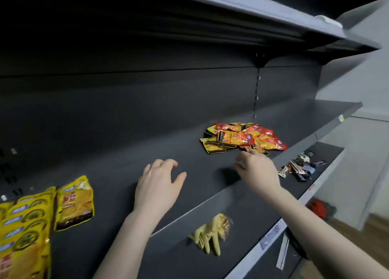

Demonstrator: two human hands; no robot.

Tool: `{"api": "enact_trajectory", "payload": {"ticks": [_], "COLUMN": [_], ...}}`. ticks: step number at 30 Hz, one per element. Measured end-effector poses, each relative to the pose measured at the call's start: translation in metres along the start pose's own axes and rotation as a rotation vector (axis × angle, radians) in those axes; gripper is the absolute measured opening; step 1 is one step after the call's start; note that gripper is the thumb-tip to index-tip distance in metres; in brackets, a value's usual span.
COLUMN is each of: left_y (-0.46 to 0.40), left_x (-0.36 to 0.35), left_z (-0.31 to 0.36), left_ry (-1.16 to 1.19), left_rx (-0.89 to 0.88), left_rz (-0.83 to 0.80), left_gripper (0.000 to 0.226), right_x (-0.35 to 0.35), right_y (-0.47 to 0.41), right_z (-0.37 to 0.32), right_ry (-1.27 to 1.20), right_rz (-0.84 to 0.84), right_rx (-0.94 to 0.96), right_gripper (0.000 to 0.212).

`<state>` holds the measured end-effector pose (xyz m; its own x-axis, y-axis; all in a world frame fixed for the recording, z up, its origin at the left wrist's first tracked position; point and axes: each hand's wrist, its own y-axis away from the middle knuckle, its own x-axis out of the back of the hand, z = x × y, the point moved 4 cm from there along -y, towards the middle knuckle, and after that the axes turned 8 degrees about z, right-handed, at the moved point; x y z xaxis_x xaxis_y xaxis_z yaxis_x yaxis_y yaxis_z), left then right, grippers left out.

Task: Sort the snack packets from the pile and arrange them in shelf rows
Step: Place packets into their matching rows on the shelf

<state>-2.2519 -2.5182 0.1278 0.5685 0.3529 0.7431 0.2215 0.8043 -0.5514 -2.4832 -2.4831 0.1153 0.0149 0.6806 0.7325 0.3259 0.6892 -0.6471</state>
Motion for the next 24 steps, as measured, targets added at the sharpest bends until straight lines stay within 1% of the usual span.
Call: {"api": "enact_trajectory", "payload": {"ticks": [7, 12, 14, 17, 20, 22, 24], "left_y": [-0.066, -0.094, -0.105, -0.121, -0.131, -0.133, -0.137], "left_x": [-0.056, -0.112, -0.13, -0.148, -0.163, -0.171, -0.178], "left_z": [0.051, 0.073, 0.081, 0.093, 0.1, 0.101, 0.1], "left_ry": [-0.118, -0.258, -0.324, -0.403, -0.448, -0.466, -0.491], "left_rx": [0.039, 0.177, 0.245, 0.324, 0.387, 0.424, 0.446], "left_rz": [-0.011, -0.086, -0.133, -0.157, -0.157, -0.172, -0.184], "left_gripper": [0.04, 0.043, 0.045, 0.047, 0.047, 0.048, 0.048], "right_x": [-0.036, -0.08, -0.096, -0.111, -0.12, -0.125, -0.132], "right_y": [-0.097, -0.159, -0.18, -0.204, -0.218, -0.222, -0.22], "right_z": [0.09, 0.141, 0.153, 0.158, 0.146, 0.132, 0.119], "right_ry": [0.044, -0.029, -0.102, -0.25, -0.374, -0.401, -0.375], "right_rz": [0.013, -0.044, -0.1, -0.19, -0.227, -0.276, -0.357], "right_rx": [0.031, 0.122, 0.187, 0.278, 0.368, 0.426, 0.48], "right_gripper": [0.028, 0.028, 0.027, 0.023, 0.022, 0.028, 0.042]}}
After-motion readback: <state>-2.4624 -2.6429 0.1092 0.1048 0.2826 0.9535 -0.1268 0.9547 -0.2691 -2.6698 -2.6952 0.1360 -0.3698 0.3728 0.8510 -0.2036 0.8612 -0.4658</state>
